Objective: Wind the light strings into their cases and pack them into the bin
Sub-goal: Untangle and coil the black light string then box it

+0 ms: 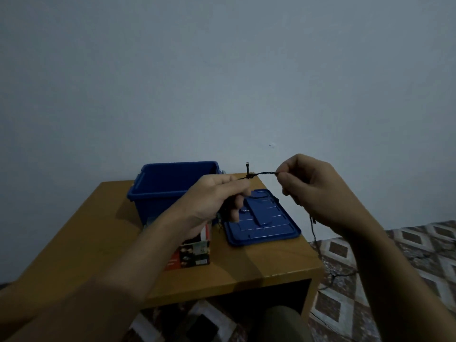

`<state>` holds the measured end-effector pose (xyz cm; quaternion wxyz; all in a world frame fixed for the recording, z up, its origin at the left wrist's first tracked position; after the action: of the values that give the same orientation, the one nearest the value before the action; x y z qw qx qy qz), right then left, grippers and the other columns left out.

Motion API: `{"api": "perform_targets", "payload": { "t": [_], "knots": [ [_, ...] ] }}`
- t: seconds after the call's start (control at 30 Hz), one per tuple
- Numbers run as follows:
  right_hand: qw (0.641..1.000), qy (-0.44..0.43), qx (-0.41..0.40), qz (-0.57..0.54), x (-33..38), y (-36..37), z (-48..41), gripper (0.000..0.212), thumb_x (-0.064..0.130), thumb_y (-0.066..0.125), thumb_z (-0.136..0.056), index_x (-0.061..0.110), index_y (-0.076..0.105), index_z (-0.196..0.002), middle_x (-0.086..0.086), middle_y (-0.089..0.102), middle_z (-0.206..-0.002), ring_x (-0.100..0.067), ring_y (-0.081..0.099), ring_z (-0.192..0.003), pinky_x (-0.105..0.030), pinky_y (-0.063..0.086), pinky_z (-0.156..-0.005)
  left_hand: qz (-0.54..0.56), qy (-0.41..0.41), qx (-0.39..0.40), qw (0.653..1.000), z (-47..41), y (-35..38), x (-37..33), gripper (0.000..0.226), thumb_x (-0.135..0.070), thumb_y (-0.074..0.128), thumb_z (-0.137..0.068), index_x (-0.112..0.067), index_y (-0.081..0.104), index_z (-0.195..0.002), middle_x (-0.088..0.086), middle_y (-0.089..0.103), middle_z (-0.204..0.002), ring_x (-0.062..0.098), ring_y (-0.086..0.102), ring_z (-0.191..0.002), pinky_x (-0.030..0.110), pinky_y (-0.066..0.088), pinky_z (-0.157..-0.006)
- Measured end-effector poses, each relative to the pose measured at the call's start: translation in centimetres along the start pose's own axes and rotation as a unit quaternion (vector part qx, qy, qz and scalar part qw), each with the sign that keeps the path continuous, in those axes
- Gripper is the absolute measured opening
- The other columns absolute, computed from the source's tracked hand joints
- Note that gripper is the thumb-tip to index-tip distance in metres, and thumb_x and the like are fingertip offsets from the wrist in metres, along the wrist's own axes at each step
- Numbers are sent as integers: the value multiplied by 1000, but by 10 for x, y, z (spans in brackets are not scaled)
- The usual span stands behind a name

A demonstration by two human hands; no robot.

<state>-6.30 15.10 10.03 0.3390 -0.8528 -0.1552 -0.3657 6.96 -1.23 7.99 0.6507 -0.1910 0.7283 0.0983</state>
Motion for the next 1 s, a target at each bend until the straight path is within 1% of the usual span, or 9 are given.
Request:
{"api": "perform_targets", "payload": {
  "t": [0.13, 0.23, 0.4, 0.53, 0.6, 0.7, 0.87, 0.93, 1.0],
  "knots": [
    [996, -41, 66, -34, 31, 13, 8, 6, 23, 63, -97, 19, 67, -94, -1, 59, -65, -14, 46, -55, -32, 39, -52, 47, -4, 19, 999, 33, -6, -18, 27, -30, 56, -99, -8, 68, -89, 2, 56, -64, 16, 49, -52, 35, 55, -65],
    [992, -72, 89, -45, 52, 24, 13, 12, 26, 61, -99, 19, 66, -91, 0, 56, -61, -17, 44, -54, -36, 37, -52, 81, -3, 20, 996, 57, -10, -30, 29, -35, 59, -92, -7, 66, -92, 2, 54, -63, 14, 47, -50, 34, 53, -59],
    [986, -101, 87, -96, 78, 39, 19, 16, 23, 59, -100, 13, 67, -89, 4, 53, -58, -12, 41, -50, -28, 35, -48, 88, -6, 24, 996, 91, -17, -42, 31, -43, 57, -90, -13, 66, -88, 1, 51, -62, 12, 42, -50, 24, 36, -45],
    [985, -103, 77, -115, 91, 51, 18, 17, 19, 60, -100, 10, 67, -87, 10, 56, -58, -1, 46, -50, -15, 38, -50, 80, -16, 57, 995, 111, -26, -43, 38, -46, 50, -95, -12, 66, -89, 3, 55, -70, 12, 42, -48, 23, 34, -42],
    [986, -99, 73, -117, 94, 57, 16, 17, 18, 60, -99, 9, 67, -87, 11, 56, -56, 0, 47, -49, -13, 37, -49, 90, -18, 58, 994, 115, -30, -42, 37, -44, 51, -95, -10, 66, -89, 6, 59, -76, 15, 49, -53, 25, 41, -46],
    [984, -94, 75, -128, 97, 65, 12, 18, 18, 60, -99, 7, 67, -87, 10, 55, -56, -5, 45, -49, -18, 37, -49, 137, -6, 72, 988, 118, -38, -40, 28, -31, 57, -96, -6, 68, -91, 9, 62, -76, 22, 61, -68, 33, 55, -63],
    [981, -79, 73, -162, 101, 78, 3, 18, 16, 60, -99, 4, 66, -86, 6, 53, -56, -7, 44, -49, -18, 37, -49, 165, 30, 28, 985, 117, -45, -33, 13, 2, 58, -87, -2, 67, -96, 14, 68, -82, 26, 70, -82, 38, 61, -81],
    [979, -66, 72, -181, 103, 83, 0, 18, 14, 60, -99, 5, 65, -84, 3, 51, -55, -9, 41, -48, -21, 36, -48, 172, 31, 5, 985, 113, -45, -30, 23, 13, 49, -91, -2, 66, -95, 14, 69, -85, 26, 70, -84, 38, 61, -79],
    [977, -59, 74, -189, 105, 88, -4, 18, 14, 61, -98, 5, 66, -84, 0, 51, -56, -11, 40, -49, -24, 35, -46, 187, 22, -25, 982, 109, -46, -28, 34, 19, 39, -92, -4, 65, -91, 11, 66, -81, 21, 67, -73, 31, 55, -61]
  ]
}}
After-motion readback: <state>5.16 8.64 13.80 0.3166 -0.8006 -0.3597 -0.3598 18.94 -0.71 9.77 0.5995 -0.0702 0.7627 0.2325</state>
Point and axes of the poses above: each hand's wrist, its own z-axis away from the middle knuckle, its own y-axis out of the palm, x = y × z, the point moved 1 cm from there along -z, towards the middle knuckle
